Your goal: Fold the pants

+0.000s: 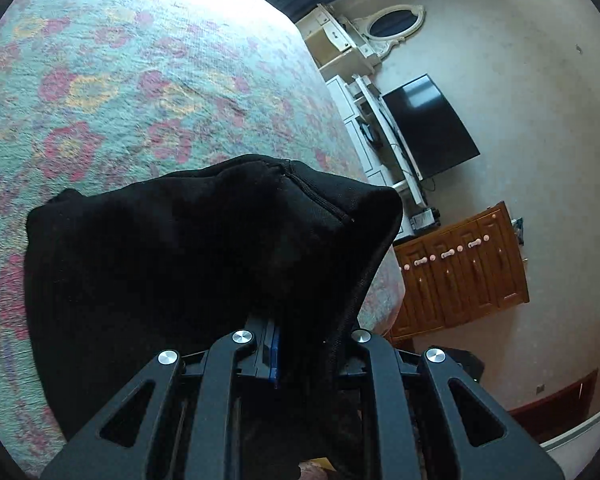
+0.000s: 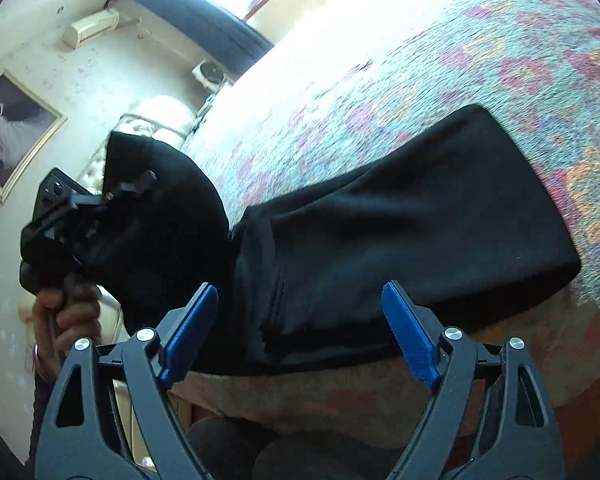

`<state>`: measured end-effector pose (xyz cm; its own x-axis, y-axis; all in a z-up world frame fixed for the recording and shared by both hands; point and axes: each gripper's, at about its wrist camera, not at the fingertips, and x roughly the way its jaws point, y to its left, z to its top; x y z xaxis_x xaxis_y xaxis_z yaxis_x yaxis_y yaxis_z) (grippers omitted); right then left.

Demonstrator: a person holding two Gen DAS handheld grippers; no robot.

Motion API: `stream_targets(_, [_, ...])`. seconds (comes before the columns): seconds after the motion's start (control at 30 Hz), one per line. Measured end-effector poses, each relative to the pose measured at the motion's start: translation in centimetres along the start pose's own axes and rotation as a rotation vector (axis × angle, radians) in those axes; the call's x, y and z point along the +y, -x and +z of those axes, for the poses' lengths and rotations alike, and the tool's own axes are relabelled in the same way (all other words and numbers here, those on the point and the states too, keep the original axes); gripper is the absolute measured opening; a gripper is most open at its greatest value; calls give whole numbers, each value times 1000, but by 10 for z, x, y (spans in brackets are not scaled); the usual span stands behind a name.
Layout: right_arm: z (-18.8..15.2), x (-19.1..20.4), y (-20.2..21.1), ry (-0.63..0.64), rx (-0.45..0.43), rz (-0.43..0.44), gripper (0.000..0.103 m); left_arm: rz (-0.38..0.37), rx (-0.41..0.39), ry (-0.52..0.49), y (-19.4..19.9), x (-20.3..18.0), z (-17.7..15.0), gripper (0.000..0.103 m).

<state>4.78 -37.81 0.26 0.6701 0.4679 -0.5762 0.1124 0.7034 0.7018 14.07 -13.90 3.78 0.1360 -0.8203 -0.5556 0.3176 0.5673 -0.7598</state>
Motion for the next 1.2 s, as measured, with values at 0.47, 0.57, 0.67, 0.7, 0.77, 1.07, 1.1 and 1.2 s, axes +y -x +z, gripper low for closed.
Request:
stream_targets(0.47, [19,-46,17,-214,-59,-22,84,-8,102,144,-87,11,-28,49])
stream_targets(0.57, [18,-54,18,-235,-45,-23,84,25,91,75,-67,-6,-34,57])
stream_targets(0.67, [17,-58,13,-251,-10,-15,84,146,34,-35,-35,-16,-46,73])
stream_targets(0.7, [18,-59,10,-254,-1,-7,84,193,14,-76,-22,-17,-51,74])
stream_targets(0.77, [20,-59,6,-233,21,9,84,283,-44,-131,4,-10,-63,76])
stream_targets(1.07, [48,-62,-24,-107,125,11,84,412,-156,66,82,92,-95,82])
stream_targets(1.1, [50,-62,-27,-107,134,18,84,400,-161,89,85,100,-97,82])
stream_targets(1.2, [54,-58,-40,-94,164,51,84,386,-181,115,88,114,-101,82])
